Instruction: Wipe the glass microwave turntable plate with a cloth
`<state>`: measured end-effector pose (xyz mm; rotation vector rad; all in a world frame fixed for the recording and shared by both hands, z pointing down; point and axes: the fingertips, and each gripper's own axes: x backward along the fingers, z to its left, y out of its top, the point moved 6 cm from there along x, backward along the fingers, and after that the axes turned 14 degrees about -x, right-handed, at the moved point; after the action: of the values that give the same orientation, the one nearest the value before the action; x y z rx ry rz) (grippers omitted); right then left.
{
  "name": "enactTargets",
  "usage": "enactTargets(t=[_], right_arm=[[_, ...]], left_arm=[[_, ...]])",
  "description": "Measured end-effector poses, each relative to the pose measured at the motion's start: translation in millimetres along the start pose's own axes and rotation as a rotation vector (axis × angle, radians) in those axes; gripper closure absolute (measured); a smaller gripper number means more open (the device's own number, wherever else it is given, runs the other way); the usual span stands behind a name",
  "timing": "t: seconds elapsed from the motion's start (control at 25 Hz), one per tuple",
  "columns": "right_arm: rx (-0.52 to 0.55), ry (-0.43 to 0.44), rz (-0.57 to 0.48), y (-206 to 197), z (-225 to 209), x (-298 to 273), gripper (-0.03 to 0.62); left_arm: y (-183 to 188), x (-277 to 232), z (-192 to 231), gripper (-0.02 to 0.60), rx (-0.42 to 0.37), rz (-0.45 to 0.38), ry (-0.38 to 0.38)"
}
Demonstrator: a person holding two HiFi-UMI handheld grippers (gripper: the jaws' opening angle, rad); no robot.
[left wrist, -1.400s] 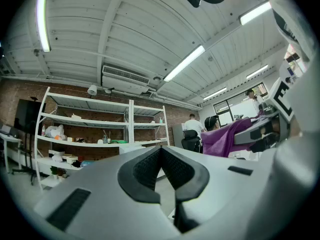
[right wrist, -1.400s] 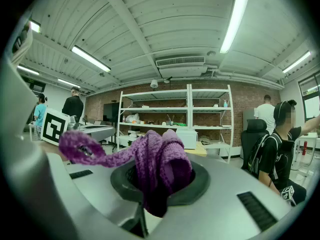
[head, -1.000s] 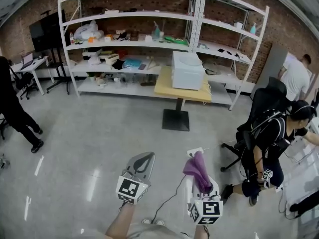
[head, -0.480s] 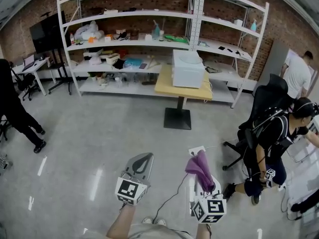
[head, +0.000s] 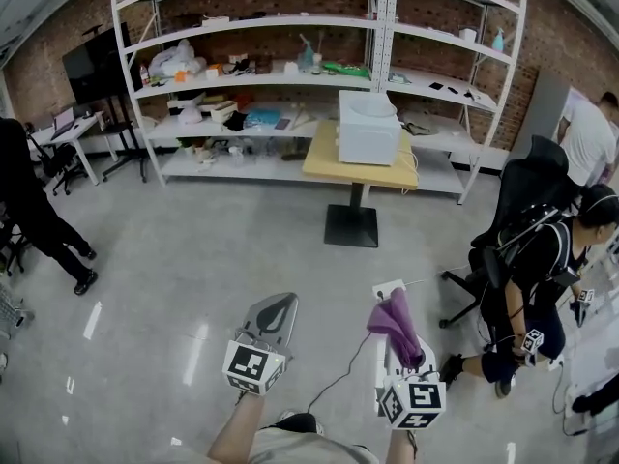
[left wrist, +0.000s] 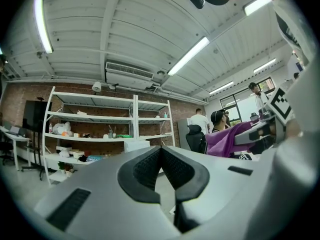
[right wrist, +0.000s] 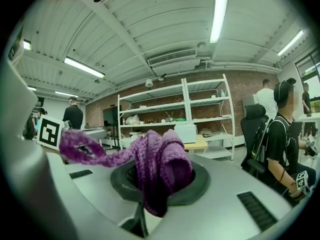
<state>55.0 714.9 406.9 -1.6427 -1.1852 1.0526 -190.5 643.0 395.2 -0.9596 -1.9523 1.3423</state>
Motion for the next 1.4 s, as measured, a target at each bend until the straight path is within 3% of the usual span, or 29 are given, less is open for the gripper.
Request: enactTargets(t=[0.4, 0.6, 1.08, 1.4], right_arm=[[-0.038, -0.003, 0.001, 1.2, -21.8, -42.9, 0.543], [-0.027, -0.009, 0.008, 0.1, -32.6, -89.4, 0.543], [0.004, 0.004, -0.008, 65.8, -47.5, -283.7, 0.543], [0.015, 0.014, -0.001, 81.8, -62.2, -391.8, 0.543]], left_arm=[[-11.8, -31.4, 19.1, 0.580, -0.014, 0.007, 0.016], [-39.8, -73.6, 43.8, 0.580, 0.028, 0.006, 0.032], [-75.7, -242.2, 172.7, 0.580, 0.078, -0.053, 0.087], [-99.2, -331.4, 222.8, 0.580, 0.059, -0.068, 0.056]])
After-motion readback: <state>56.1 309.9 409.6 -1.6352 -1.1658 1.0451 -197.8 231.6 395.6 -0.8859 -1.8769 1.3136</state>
